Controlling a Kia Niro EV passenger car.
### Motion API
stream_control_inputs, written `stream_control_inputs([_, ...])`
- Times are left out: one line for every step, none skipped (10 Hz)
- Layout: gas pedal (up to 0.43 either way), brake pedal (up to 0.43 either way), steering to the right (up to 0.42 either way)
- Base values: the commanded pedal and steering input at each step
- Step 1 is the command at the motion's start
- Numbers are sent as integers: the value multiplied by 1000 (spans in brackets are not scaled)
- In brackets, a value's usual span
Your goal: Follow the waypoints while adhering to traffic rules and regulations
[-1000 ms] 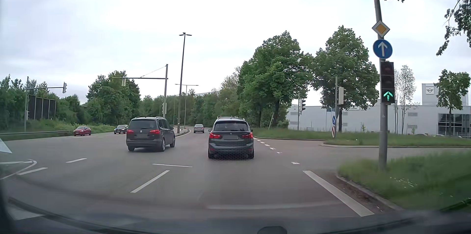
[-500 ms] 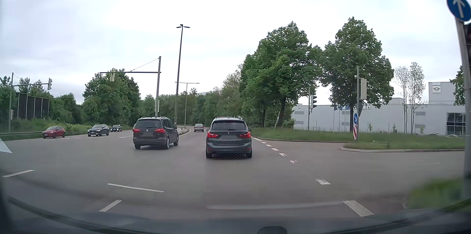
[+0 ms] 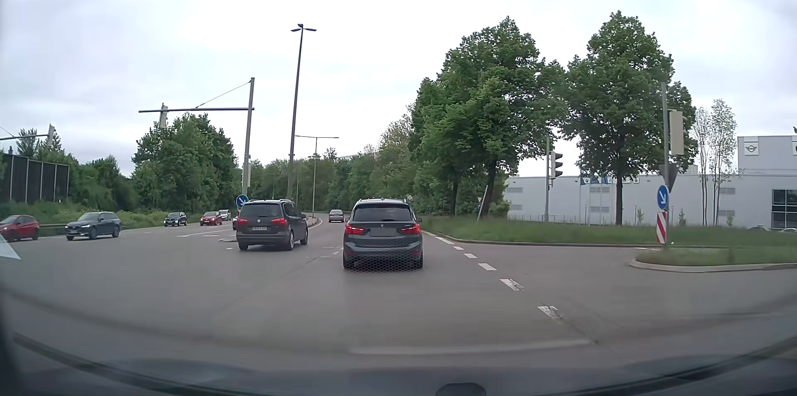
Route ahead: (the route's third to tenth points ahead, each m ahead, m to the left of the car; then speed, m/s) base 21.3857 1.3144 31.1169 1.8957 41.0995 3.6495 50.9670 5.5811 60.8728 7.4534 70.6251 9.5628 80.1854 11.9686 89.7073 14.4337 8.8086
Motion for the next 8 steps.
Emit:
stream_control_inputs([268,0,-14])
stream_control_inputs([169,0,-15])
stream_control_inputs([87,0,-16])
stream_control_inputs([39,0,-17])
stream_control_inputs([39,0,-19])
stream_control_inputs([39,0,-24])
stream_control_inputs([39,0,-25])
stream_control_inputs([47,0,-25])
